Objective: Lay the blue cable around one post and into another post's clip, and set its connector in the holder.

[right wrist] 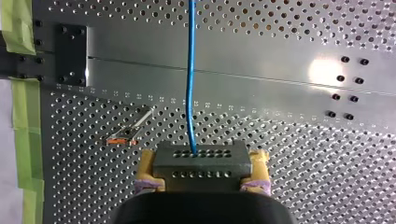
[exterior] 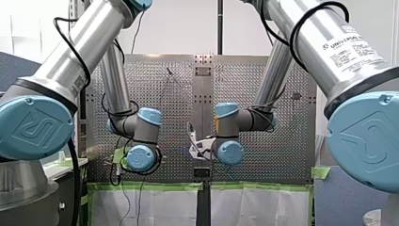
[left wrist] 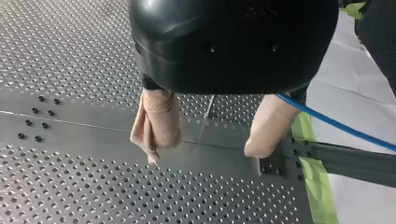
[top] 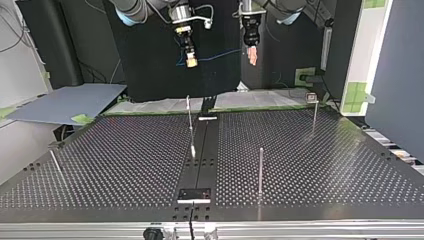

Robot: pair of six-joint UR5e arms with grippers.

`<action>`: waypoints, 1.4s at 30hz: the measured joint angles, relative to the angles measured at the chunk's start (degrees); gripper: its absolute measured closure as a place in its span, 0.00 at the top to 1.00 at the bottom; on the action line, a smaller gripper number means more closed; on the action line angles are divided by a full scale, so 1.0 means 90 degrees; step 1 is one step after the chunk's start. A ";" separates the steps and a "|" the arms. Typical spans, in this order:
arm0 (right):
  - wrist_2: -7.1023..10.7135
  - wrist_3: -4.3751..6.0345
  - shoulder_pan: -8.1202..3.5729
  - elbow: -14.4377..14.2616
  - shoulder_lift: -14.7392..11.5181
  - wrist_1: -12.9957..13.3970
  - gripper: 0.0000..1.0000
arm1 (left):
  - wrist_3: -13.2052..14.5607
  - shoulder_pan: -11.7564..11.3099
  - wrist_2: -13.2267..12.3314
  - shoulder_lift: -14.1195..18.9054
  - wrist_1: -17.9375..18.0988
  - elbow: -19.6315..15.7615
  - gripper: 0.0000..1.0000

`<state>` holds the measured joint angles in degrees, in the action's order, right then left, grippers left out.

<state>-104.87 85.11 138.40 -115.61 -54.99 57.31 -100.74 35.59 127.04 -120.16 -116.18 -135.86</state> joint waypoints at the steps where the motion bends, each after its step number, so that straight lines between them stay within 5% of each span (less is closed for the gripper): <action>1: -0.0024 0.0024 0.0024 -0.0004 -0.0023 -0.0024 0.00 | -0.0033 0.0001 -0.0033 0.0033 0.0032 -0.0033 1.00; 9: -0.0417 0.0416 0.0241 -0.0012 -0.0418 -0.0417 0.00 | -0.0267 0.0004 -0.0098 0.0439 0.0211 -0.0302 1.00; 17: -0.0623 0.0884 0.0134 0.0231 -0.0897 -0.0896 0.00 | -0.0383 -0.0144 -0.0023 0.0989 -0.0292 0.0049 1.00; 20: -0.0665 0.0973 0.0078 0.0418 -0.1092 -0.1093 0.00 | -0.0490 -0.0196 -0.0020 0.1185 -0.0487 0.0239 1.00; 25: -0.0679 0.0979 -0.0003 0.0729 -0.1405 -0.1402 0.00 | -0.0717 -0.0291 -0.0005 0.1497 -0.0794 0.0551 1.00; 33: -0.0660 0.0834 -0.0094 0.1264 -0.1941 -0.1940 0.00 | -0.0713 -0.0503 0.0126 0.2052 -0.1351 0.1105 1.00; 42: -0.0355 0.0545 -0.0282 0.1818 -0.2495 -0.2494 0.00 | -0.0865 -0.1097 -0.0287 0.2685 -0.1983 0.1739 1.00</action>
<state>-108.06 90.02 135.87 -99.24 -77.44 34.86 -108.52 25.71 124.45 -95.99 -134.03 -120.21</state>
